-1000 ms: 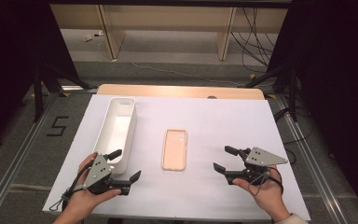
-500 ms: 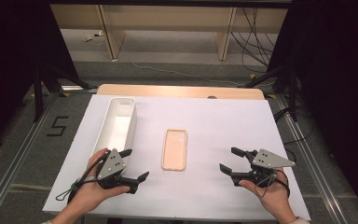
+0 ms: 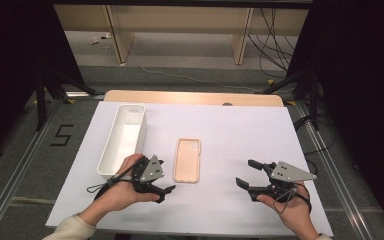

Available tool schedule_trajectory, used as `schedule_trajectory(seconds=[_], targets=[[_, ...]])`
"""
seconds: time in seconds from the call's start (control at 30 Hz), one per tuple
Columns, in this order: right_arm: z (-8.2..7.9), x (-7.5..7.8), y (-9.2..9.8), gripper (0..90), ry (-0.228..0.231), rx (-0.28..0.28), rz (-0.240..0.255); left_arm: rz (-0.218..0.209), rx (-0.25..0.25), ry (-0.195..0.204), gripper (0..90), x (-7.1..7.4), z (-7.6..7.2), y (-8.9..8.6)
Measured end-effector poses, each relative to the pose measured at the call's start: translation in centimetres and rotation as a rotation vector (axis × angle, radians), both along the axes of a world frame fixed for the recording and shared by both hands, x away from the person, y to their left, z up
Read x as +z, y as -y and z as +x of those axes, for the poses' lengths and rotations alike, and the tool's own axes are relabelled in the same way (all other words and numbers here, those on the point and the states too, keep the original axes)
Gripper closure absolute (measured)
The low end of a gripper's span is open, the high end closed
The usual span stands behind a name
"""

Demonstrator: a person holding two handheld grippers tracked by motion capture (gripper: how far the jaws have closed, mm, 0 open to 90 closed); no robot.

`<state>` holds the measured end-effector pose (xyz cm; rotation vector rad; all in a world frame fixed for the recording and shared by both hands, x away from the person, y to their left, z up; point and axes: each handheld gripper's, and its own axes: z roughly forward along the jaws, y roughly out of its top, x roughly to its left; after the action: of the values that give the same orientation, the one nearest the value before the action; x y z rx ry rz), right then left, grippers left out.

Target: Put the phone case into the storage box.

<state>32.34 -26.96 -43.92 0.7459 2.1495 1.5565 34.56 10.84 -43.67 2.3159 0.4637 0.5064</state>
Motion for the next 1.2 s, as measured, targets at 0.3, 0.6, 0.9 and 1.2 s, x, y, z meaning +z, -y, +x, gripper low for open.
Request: schedule_trajectory(seconds=[0.3,0.6,0.9,1.2], targets=[[0.0,-0.1,-0.2,25.8,0.012,0.003,0.0,0.171,-0.061,0.02,17.9,-1.3,1.7,3.8],[0.0,-0.1,-0.3,25.9,0.002,0.008,0.005,0.3,-0.129,0.015,19.3,-2.1,3.0,6.0],[0.0,-0.2,-0.3,25.7,0.005,0.006,-0.002,0.349,-0.165,-0.027,22.7,-2.8,4.1,6.6],[0.0,-0.1,-0.2,25.7,-0.003,0.008,-0.015,0.384,-0.171,-0.03,23.0,-3.0,4.7,7.1]])
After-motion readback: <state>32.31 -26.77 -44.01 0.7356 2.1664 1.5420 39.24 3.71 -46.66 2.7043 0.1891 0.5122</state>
